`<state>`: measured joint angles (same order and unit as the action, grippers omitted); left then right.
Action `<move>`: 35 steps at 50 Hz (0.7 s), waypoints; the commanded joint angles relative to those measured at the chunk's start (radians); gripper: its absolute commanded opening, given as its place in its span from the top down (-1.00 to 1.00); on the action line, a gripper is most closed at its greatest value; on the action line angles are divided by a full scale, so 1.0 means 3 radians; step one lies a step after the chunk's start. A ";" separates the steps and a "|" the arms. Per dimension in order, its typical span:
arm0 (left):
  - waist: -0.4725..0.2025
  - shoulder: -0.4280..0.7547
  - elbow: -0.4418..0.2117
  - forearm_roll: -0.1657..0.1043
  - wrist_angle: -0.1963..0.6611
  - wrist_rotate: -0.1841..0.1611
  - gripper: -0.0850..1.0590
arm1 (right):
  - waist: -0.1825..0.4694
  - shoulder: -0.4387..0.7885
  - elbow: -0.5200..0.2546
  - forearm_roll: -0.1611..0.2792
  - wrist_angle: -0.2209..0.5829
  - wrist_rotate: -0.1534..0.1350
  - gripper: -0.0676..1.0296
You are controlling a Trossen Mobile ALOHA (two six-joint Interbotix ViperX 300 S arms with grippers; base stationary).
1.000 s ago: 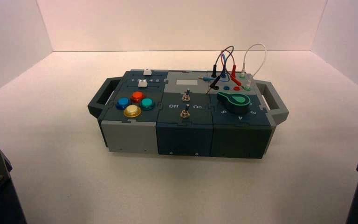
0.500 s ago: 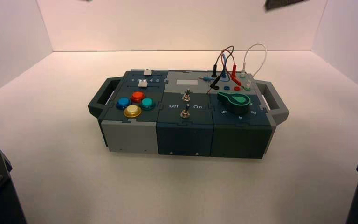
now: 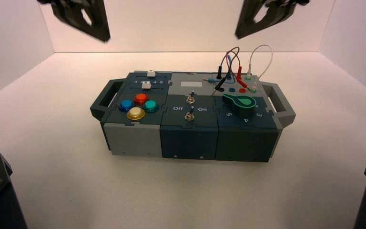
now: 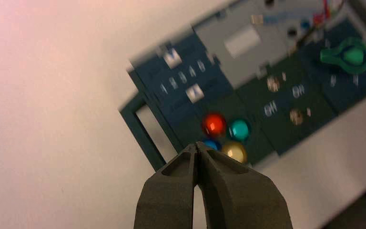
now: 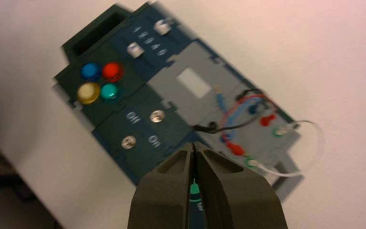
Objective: Push the blue button with the left gripper.
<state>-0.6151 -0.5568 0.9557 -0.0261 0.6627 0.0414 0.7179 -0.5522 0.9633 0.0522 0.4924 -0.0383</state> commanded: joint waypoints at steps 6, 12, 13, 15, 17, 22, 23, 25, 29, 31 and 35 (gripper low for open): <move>-0.0225 0.0148 -0.0097 -0.0031 0.0368 -0.0005 0.90 | 0.0148 0.0046 -0.0097 0.0051 -0.0015 -0.0005 0.92; -0.0291 0.0261 -0.0097 -0.0036 0.0383 -0.0005 0.91 | 0.0159 0.0056 -0.0107 0.0061 -0.0015 -0.0010 0.92; -0.0302 0.0286 -0.0097 -0.0031 0.0383 -0.0005 0.90 | 0.0164 0.0056 -0.0107 0.0066 -0.0015 -0.0010 0.92; -0.0302 0.0337 -0.0107 -0.0036 0.0378 -0.0005 0.90 | 0.0189 0.0056 -0.0107 0.0066 -0.0020 -0.0010 0.92; -0.0307 0.0404 -0.0118 -0.0036 0.0363 -0.0005 0.91 | 0.0205 0.0056 -0.0107 0.0066 -0.0015 -0.0010 0.92; -0.0307 0.0547 -0.0153 -0.0036 0.0337 -0.0005 0.90 | 0.0251 0.0056 -0.0107 0.0072 -0.0020 -0.0010 0.92; -0.0307 0.0562 -0.0164 -0.0036 0.0337 -0.0005 0.90 | 0.0261 0.0056 -0.0107 0.0072 -0.0020 -0.0010 0.92; -0.0307 0.0639 -0.0179 -0.0036 0.0332 -0.0005 0.90 | 0.0271 0.0061 -0.0107 0.0077 -0.0020 -0.0010 0.92; -0.0307 0.0757 -0.0220 -0.0036 0.0322 0.0005 0.90 | 0.0286 0.0061 -0.0097 0.0087 -0.0015 -0.0010 0.92; -0.0312 0.0823 -0.0240 -0.0031 0.0307 0.0010 0.90 | 0.0286 0.0061 -0.0097 0.0087 -0.0015 -0.0010 0.92; -0.0307 0.0941 -0.0271 -0.0036 0.0266 0.0010 0.90 | 0.0286 0.0061 -0.0097 0.0092 -0.0015 -0.0010 0.92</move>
<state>-0.7041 -0.2961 0.9081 -0.0368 0.7563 0.0414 0.7961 -0.5308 0.9633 0.0752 0.4924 -0.0399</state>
